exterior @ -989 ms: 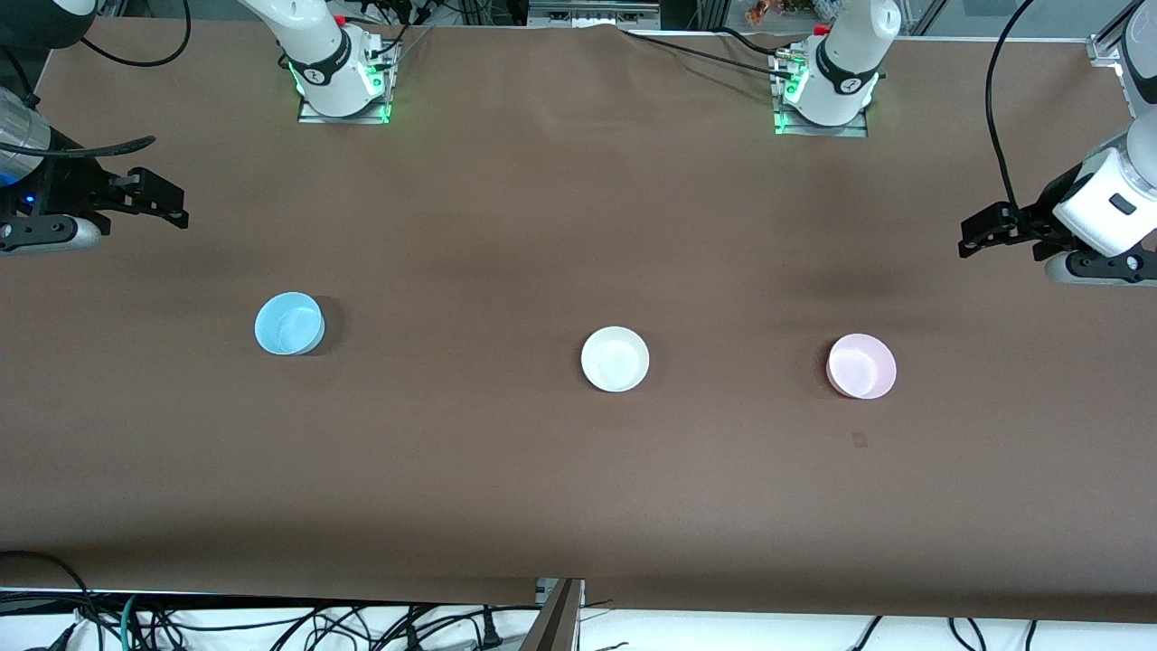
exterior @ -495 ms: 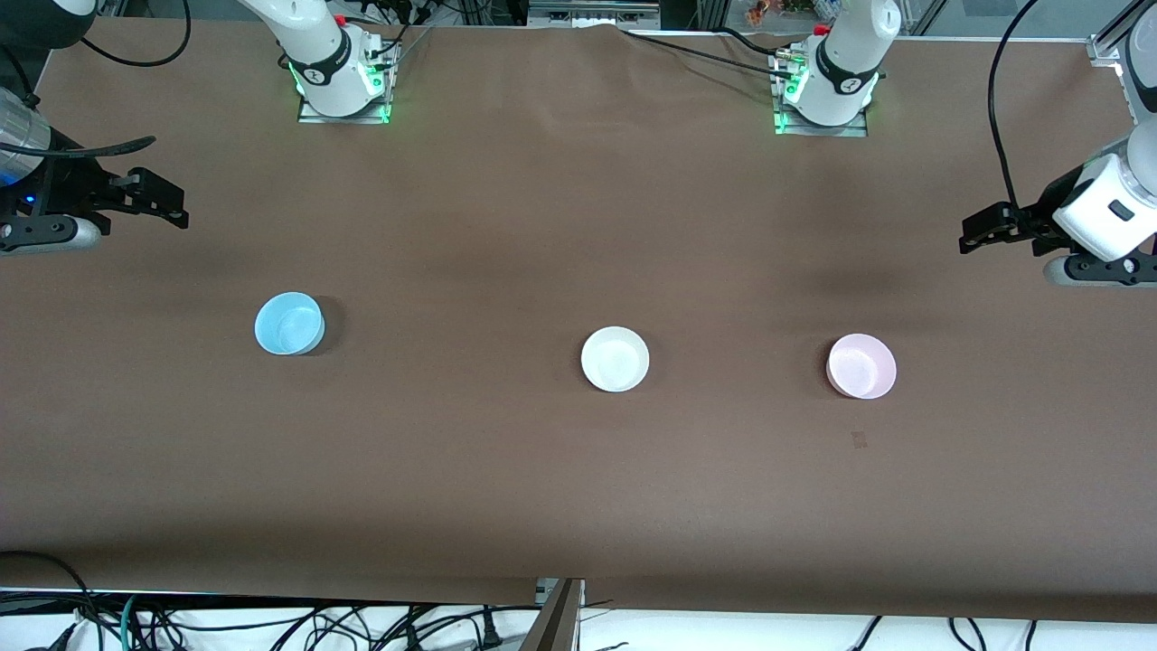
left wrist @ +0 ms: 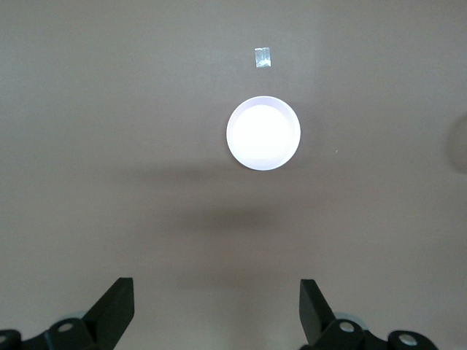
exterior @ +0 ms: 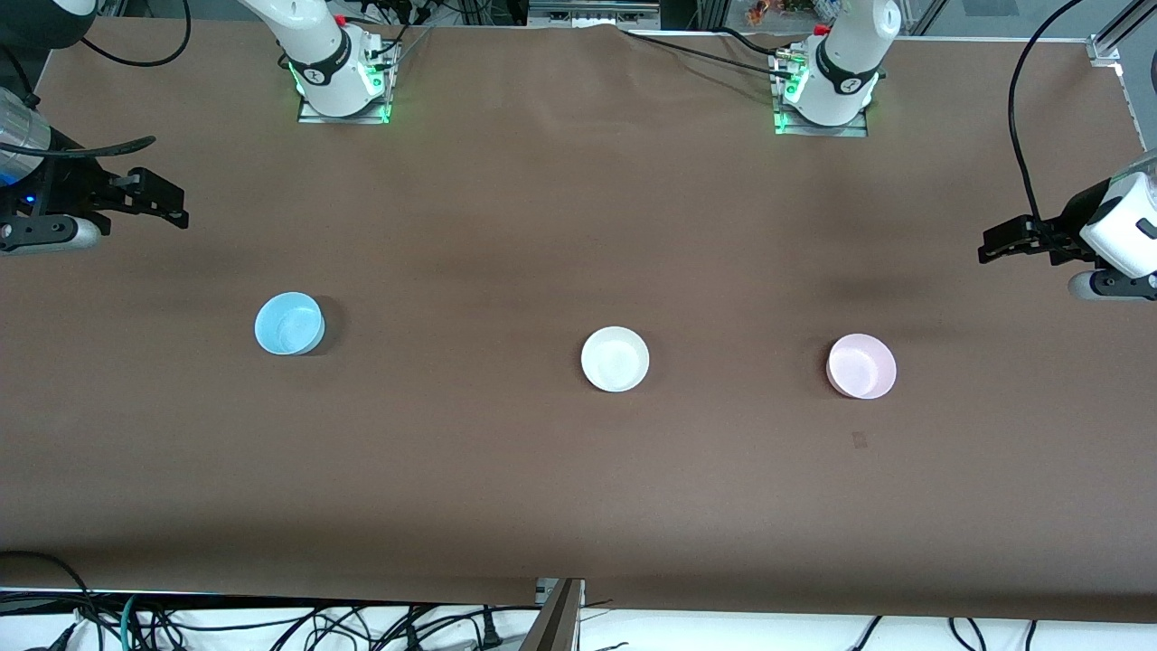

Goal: Stack pink and blue bowls on white bowl
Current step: 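Reach the left gripper down to the pink bowl's rim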

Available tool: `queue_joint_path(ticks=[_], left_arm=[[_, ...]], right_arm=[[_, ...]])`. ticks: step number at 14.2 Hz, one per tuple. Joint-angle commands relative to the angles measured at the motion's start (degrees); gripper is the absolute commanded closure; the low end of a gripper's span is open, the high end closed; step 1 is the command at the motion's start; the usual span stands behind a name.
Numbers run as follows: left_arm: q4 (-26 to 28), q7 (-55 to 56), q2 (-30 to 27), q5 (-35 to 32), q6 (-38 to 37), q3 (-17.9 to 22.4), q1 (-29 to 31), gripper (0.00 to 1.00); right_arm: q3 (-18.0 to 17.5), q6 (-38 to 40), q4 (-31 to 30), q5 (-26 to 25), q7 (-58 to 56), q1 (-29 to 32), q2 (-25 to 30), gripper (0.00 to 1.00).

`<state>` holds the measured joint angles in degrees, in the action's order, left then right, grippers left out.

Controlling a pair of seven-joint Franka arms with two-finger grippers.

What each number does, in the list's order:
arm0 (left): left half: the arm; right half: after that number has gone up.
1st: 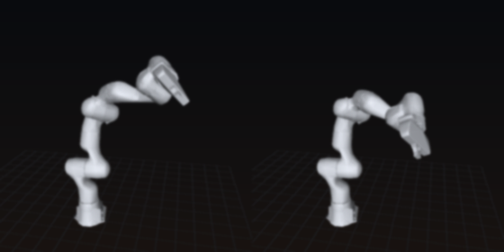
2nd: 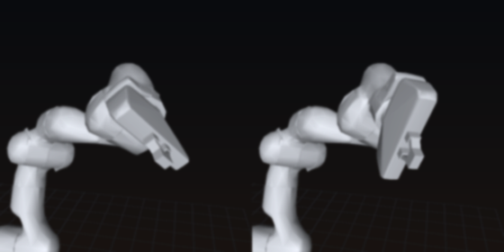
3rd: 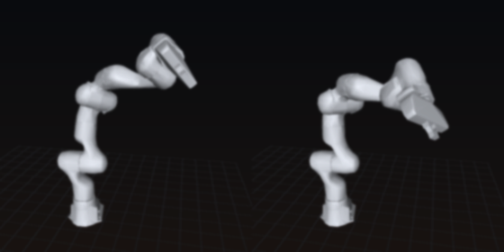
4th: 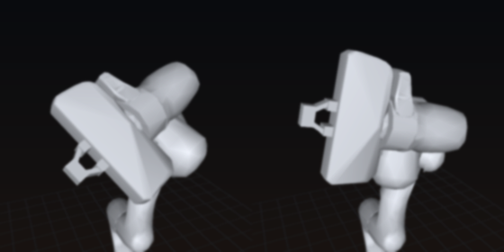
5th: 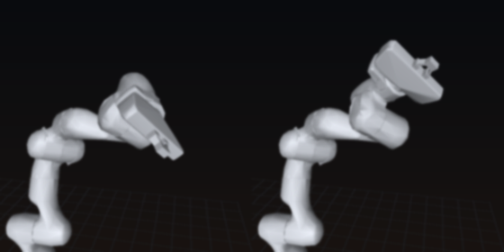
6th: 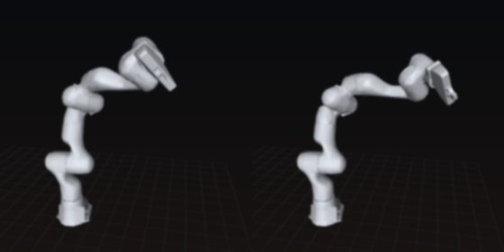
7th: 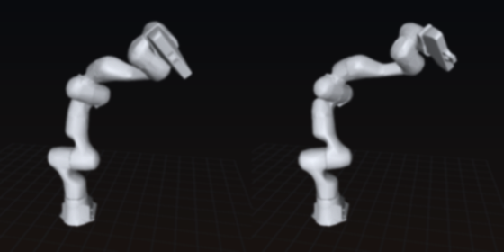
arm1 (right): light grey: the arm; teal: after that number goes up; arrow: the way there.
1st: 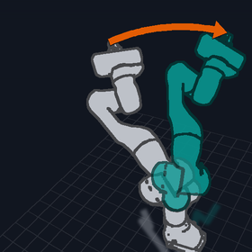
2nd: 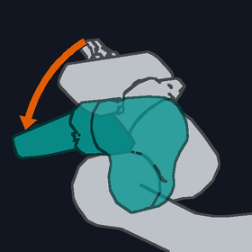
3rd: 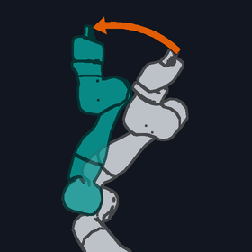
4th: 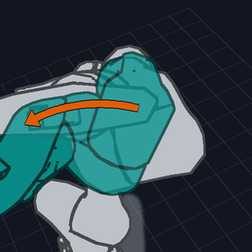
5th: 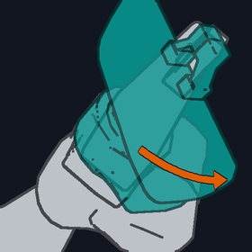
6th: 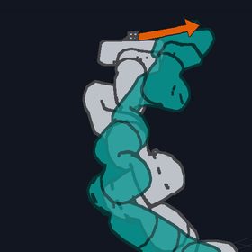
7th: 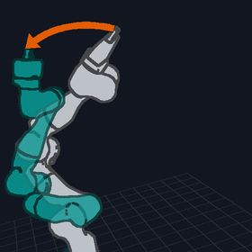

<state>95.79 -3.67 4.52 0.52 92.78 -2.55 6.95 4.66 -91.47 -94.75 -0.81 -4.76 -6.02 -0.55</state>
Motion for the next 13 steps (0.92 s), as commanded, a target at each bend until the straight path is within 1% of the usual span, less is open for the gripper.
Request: queue_joint_path(ticks=[1, 5, 8, 10, 11, 12, 13], left_arm=[[-4.3, -0.5, 2.7, 0.7, -0.7, -0.5, 0.0, 0.0], [-3.2, -1.3, 2.2, 0.4, -2.5, -0.7, 0.3, 0.0], [-2.6, -1.3, 2.1, 0.4, -2.5, -0.8, 0.3, 0.0], [-3.0, -1.4, 2.5, 0.3, -1.4, -0.8, 0.4, 0.0], [-2.8, -1.4, 2.8, 0.4, 0.4, -0.8, 0.8, 0.0], [-2.8, -1.4, 4.4, 0.4, 2.1, -0.7, 1.0, 0.0], [-3.1, -1.4, 7.2, 0.2, 5.1, -0.5, 1.0, 0.0]], right_arm=[[-0.2, 0.1, -1.1, 0.0, -0.1, 0.0, 1.1, 0.0], [-0.2, 0.1, -1.1, 0.0, -0.1, 0.0, 1.2, 0.0], [-0.2, 0.1, -1.1, 0.0, -0.1, 0.0, 1.2, 0.0], [-0.2, 0.1, -1.1, 0.0, -0.1, 0.0, 1.2, 0.0], [-0.2, 0.1, -1.1, 0.0, -0.1, 0.0, 1.2, 0.0], [-0.2, 0.1, -1.1, 0.0, -0.1, 0.0, 1.2, 0.0], [-0.2, 0.1, -1.1, 0.0, -0.1, 0.0, 1.2, 0.0]])
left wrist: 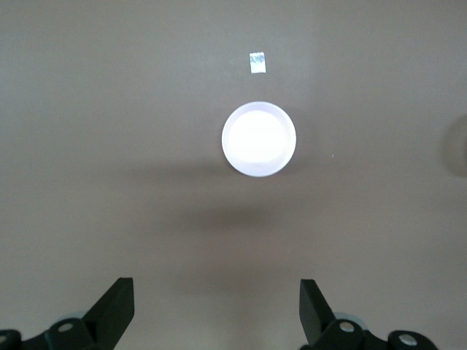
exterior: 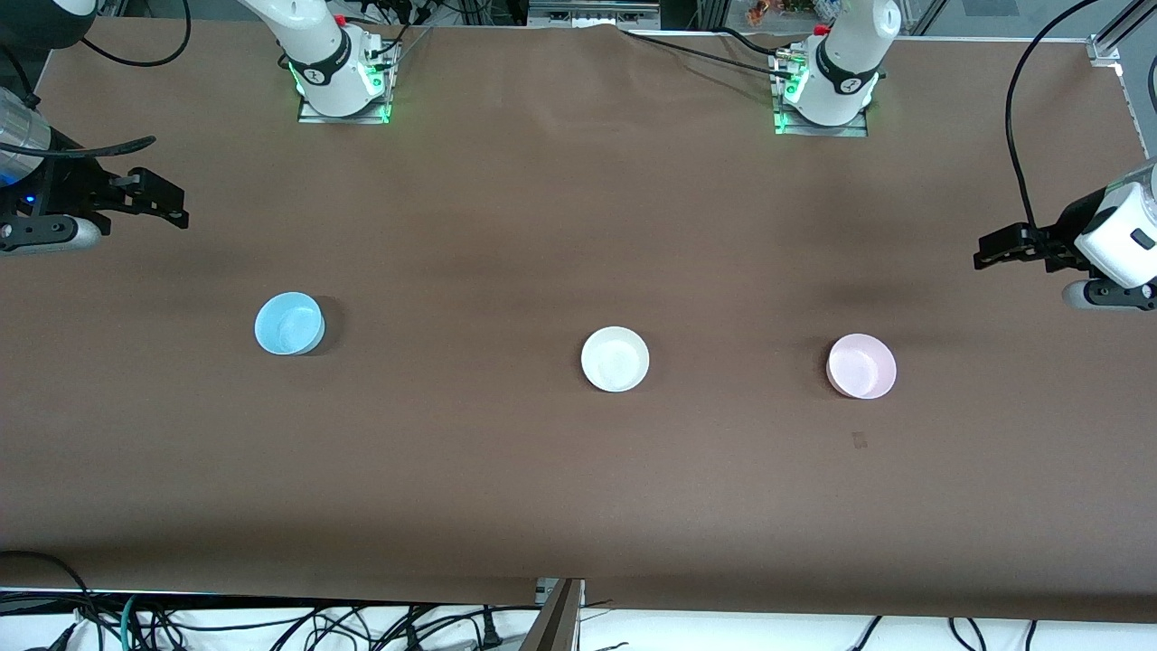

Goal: Stack pink and blue bowls on white bowl
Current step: 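Reach the left gripper down to the pink bowl's rim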

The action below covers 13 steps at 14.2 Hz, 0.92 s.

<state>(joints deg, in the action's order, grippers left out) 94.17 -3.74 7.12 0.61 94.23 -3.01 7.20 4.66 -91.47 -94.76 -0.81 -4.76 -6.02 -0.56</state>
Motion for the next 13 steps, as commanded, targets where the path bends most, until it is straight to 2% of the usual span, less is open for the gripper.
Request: queue_joint_path(ticks=[1, 3, 5, 10, 11, 13], left_arm=[[-1.5, -1.4, 8.3, 0.4, 7.7, 0.1, 1.4, 0.0], [-1.7, -1.4, 14.4, 0.3, 15.6, -0.2, 1.7, 0.0], [-1.6, -1.4, 18.7, 0.6, 19.9, -0.3, 1.4, 0.0], [0.0, -6.3, 26.1, 0.3, 21.9, -0.4, 1.8, 0.0], [1.5, -8.9, 26.7, 0.8, 23.5, -0.4, 2.5, 0.0], [8.7, -10.3, 25.9, 0.8, 32.3, -0.6, 3.3, 0.0]], right_arm=[[-0.2, 0.1, -1.1, 0.0, -0.1, 0.0, 1.2, 0.0], [-0.2, 0.1, -1.1, 0.0, -0.2, 0.0, 1.2, 0.0], [-0.2, 0.0, -1.1, 0.0, -0.1, 0.0, 1.1, 0.0], [-0.2, 0.1, -1.1, 0.1, 0.6, 0.0, 0.6, 0.0], [-0.1, 0.1, -1.0, 0.5, 0.3, 0.0, 0.3, 0.0], [0.1, 0.8, -0.8, 0.7, -0.2, 0.3, -0.1, 0.0]])
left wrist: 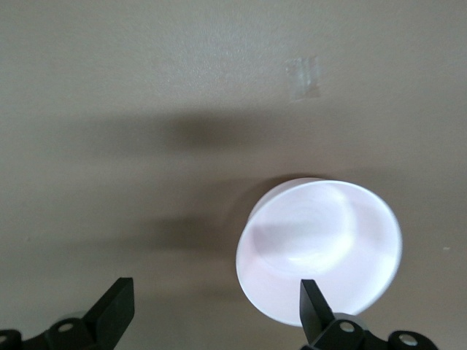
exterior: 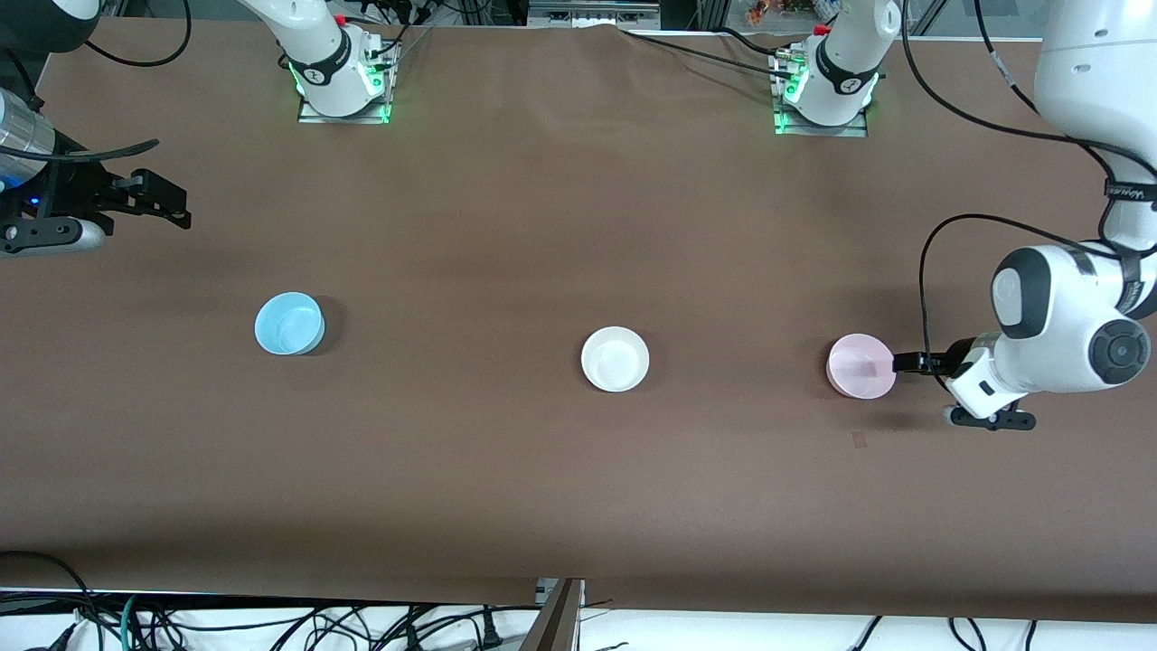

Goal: Stack pink and blue bowls on white bowl
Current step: 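Grasp the pink bowl rim with the left gripper and lift it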

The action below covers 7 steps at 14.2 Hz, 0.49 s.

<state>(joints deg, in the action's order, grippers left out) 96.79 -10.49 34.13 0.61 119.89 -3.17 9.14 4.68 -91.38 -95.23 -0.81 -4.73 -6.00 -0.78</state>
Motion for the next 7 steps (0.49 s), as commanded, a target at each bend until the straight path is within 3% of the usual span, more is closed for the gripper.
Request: queue_joint_path(ticks=[1, 4, 7], left_arm=[[8.2, -3.5, -1.2, 1.1, 9.3, -1.0, 1.6, 0.08], [8.8, -3.5, -0.9, 3.1, 9.8, -1.7, 1.8, 0.36], [8.6, -4.3, -0.6, 3.0, 9.8, -1.7, 1.6, 0.91]], right_arm=[[0.1, 0.8, -0.2, 0.7, -0.3, 0.3, 0.2, 0.0], [-0.3, 1.1, -0.1, 0.3, -0.1, -0.1, -0.4, 0.0], [-0.1, 1.1, -0.1, 0.8, 0.2, 0.2, -1.2, 0.0]])
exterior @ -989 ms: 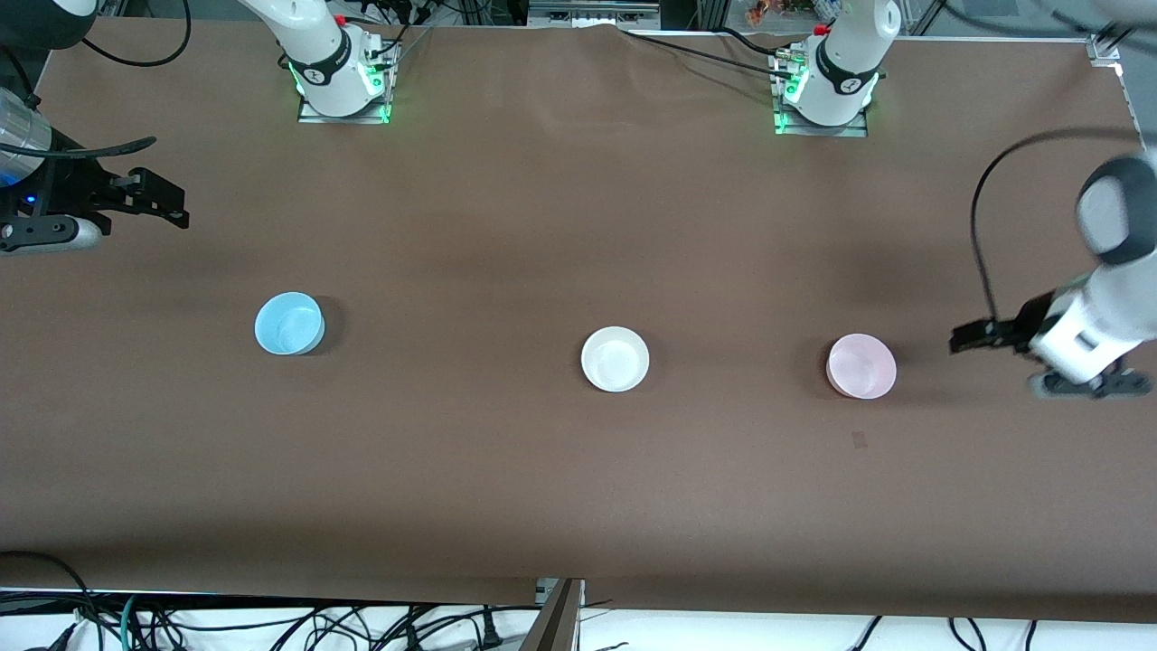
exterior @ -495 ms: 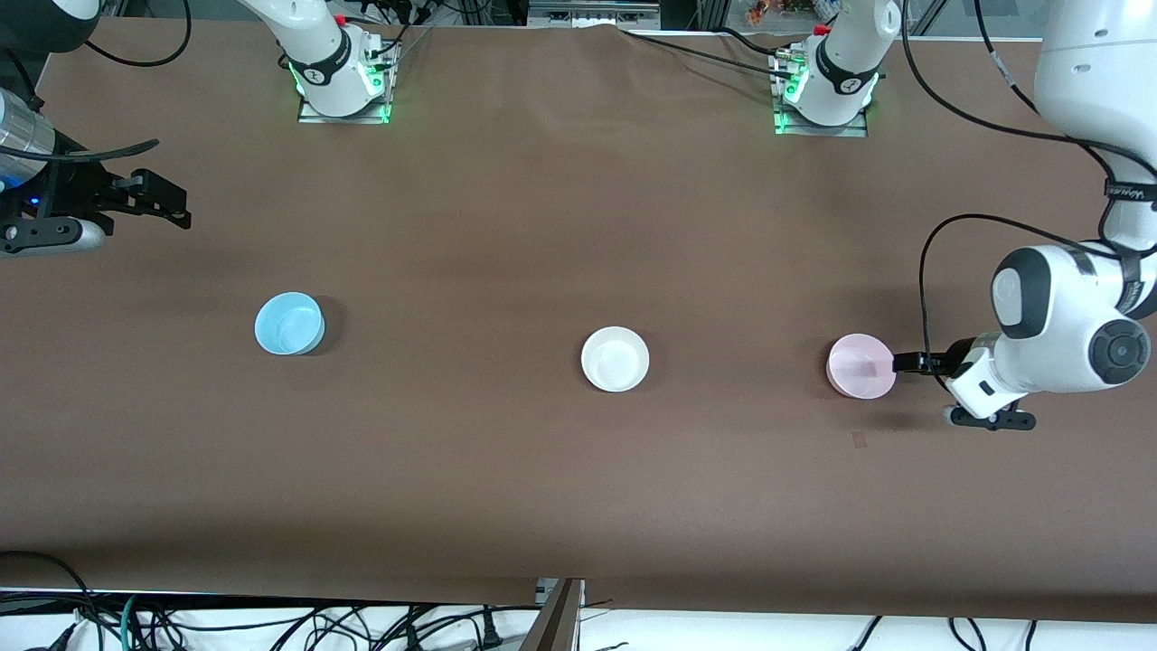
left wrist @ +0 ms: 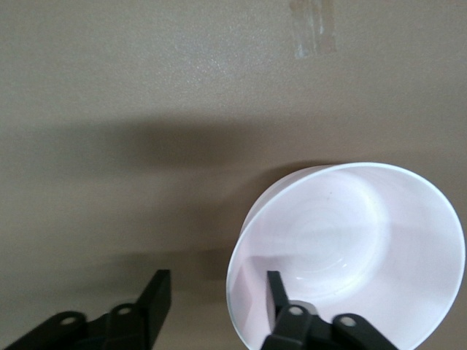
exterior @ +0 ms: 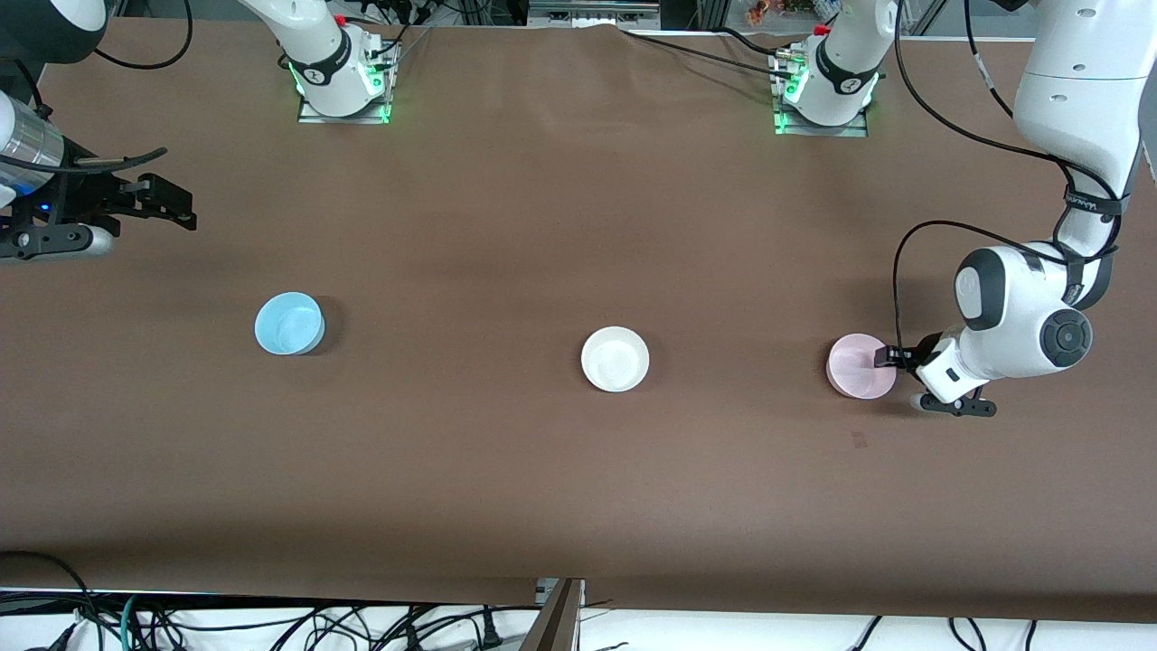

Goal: Stack pink and blue bowls on white bowl
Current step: 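Grasp the pink bowl rim with the left gripper and lift it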

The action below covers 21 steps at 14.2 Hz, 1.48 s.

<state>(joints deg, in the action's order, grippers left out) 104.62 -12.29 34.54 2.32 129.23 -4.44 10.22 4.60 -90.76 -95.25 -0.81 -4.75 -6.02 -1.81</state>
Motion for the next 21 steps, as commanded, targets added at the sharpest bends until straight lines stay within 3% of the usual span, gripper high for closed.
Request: queue_joint_path(ticks=[1, 6, 9, 12, 14, 17, 21], left_arm=[[0.6, -3.3, -1.0, 1.3, 0.5, -0.4, 0.5, 1.0], [-0.2, -4.3, -1.1, 1.3, 0.3, -0.4, 0.5, 1.0], [-4.3, -3.7, -2.0, 1.4, -3.4, -0.7, 0.0, 1.0], [-11.7, -1.7, -2.1, 1.5, -13.0, -4.2, -0.6, 1.0], [-13.7, 6.2, -1.9, 1.6, -14.3, -8.3, -1.5, 1.0], [-17.6, 18.8, -1.1, 1.6, -14.4, -9.4, -9.5, 1.0], [-23.9, 32.4, 3.9, 3.2, -14.0, -9.4, -19.2, 1.0]], right_arm=[[0.0, 0.5, -0.3, 0.8, 0.2, 0.2, -1.0, 0.0], [0.2, 0.6, 0.4, 1.0, 0.6, 0.3, -2.1, 0.0], [0.3, 0.3, 0.5, 1.7, 0.9, 0.5, -2.7, 0.0], [-0.1, -0.6, 0.5, 3.3, 0.8, 0.0, -5.7, 0.0], [-0.2, -2.0, 0.3, 3.5, 0.8, -0.3, -9.1, 0.0], [-0.1, -4.2, -0.5, 2.2, -1.0, 0.2, -12.2, 0.0], [0.2, -16.9, -4.1, 1.6, -11.1, 4.6, -18.3, 0.0]])
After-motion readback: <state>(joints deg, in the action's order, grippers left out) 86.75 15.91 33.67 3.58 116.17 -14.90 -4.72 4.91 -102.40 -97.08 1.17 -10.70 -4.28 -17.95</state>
